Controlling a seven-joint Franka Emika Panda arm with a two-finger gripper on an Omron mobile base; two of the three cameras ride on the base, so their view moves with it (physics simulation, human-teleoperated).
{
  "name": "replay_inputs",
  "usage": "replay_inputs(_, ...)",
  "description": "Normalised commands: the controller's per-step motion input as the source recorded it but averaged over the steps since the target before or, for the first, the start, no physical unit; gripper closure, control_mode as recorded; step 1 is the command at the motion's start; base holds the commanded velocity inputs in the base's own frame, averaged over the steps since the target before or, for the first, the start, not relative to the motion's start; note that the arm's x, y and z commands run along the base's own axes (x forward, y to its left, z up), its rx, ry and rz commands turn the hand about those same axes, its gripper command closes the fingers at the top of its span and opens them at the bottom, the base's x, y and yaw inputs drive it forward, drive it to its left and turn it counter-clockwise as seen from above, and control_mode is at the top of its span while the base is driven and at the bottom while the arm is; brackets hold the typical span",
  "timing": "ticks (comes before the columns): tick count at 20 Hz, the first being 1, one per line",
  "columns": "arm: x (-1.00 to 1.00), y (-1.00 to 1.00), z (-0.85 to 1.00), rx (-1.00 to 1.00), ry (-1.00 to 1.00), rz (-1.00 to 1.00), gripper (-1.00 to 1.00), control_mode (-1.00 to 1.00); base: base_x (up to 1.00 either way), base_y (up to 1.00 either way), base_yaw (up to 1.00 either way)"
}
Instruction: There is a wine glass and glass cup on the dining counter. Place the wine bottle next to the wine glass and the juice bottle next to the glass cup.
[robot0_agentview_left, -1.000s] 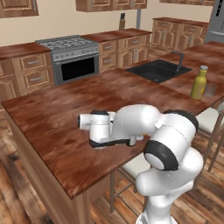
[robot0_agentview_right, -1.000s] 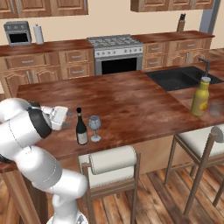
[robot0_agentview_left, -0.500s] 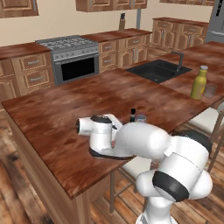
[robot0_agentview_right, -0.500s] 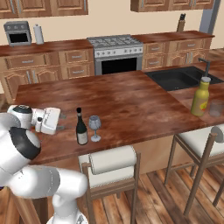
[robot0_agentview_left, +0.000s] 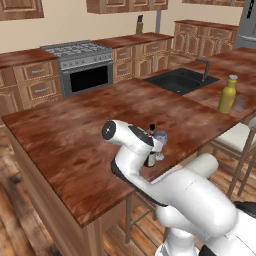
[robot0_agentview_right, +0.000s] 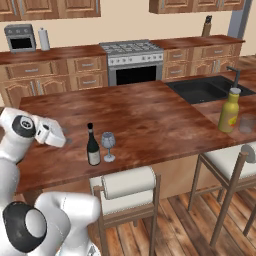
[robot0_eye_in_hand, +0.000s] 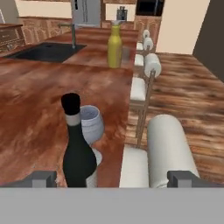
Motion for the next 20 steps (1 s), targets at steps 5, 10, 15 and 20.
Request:
replay_inputs(5, -0.61, -0.22, 0.21, 0.0, 0.03, 0.43, -1.0, -1.0, 0.0, 0.0, 0.0)
replay_inputs(10, -0.53, -0.3, 0.24, -0.01, 0.0, 0.38, -1.0, -1.0, 0.0, 0.0, 0.0)
replay_inputs(15, -0.45, -0.23, 0.32, 0.0, 0.22, 0.23, -1.0, -1.0, 0.0, 0.0, 0.0)
replay_inputs(20, -0.47, -0.19, 0.29, 0.0, 0.35, 0.16, -1.0, -1.0, 0.0, 0.0, 0.0)
